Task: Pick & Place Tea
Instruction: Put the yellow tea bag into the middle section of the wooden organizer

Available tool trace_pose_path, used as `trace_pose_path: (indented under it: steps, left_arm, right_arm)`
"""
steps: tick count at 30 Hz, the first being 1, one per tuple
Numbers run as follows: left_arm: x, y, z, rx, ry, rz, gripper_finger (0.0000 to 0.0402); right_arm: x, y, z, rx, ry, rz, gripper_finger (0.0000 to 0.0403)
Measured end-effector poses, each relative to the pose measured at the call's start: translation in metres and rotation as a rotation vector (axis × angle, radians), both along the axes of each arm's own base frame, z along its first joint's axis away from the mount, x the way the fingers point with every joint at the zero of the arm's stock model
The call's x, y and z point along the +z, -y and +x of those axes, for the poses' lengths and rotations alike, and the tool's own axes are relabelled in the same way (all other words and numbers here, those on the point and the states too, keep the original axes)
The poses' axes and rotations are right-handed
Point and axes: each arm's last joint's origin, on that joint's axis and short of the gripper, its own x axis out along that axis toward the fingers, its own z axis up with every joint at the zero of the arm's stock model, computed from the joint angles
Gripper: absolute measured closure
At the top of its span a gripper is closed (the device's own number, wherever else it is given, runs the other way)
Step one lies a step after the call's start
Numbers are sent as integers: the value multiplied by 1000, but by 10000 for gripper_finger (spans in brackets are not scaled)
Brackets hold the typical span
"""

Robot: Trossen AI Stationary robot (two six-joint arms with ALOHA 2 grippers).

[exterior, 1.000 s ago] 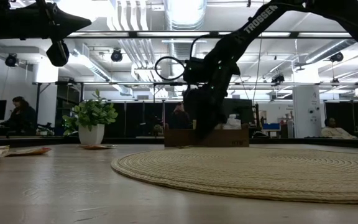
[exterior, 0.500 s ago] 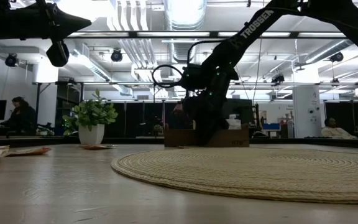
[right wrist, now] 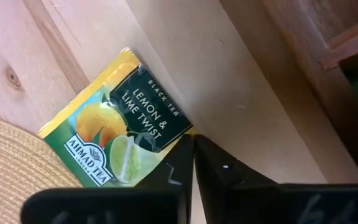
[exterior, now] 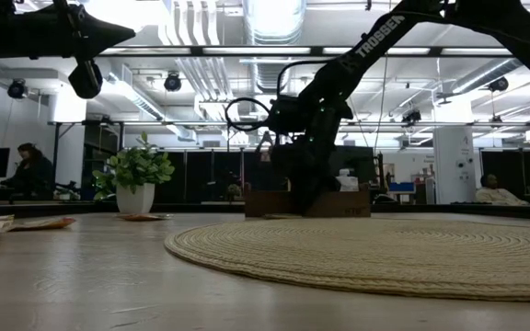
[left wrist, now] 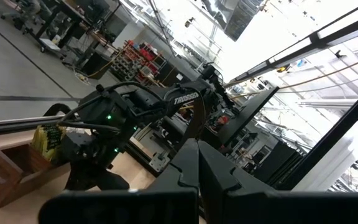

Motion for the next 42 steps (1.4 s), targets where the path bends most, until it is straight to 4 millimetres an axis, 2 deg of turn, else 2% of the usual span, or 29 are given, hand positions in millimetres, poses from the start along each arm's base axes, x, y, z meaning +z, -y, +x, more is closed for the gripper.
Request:
trace_pose_path:
  steps: [8,21,25,29,31,34,38,42]
  left_arm:
    - [0,0,0,4,0,8,401]
    - [0,-1,0,20,0,5,401]
    - [0,-1,0,21,0,4,401]
    - [0,-1,0,24,-1,3,401]
    - [0,-1,0,26,-1,2,401]
    - [0,-1,0,32,-1,1,401]
    - [0,-1,0,30,1,-4,401]
    - [0,-1,0,29,4,-6,401]
  right_arm:
    - [12,-3,-3,12,23,9,395]
    - [81,-14,-14,51,171,-80,395]
    - [88,-17,-16,92,207,-57,394]
    - [89,-27,-12,243,269,0,390]
    - [85,-34,-8,315,273,-14,374]
    - [77,-45,-1,423,274,-31,326]
    - [61,-57,7,515,255,-37,235]
    - [41,-59,13,516,185,-76,143]
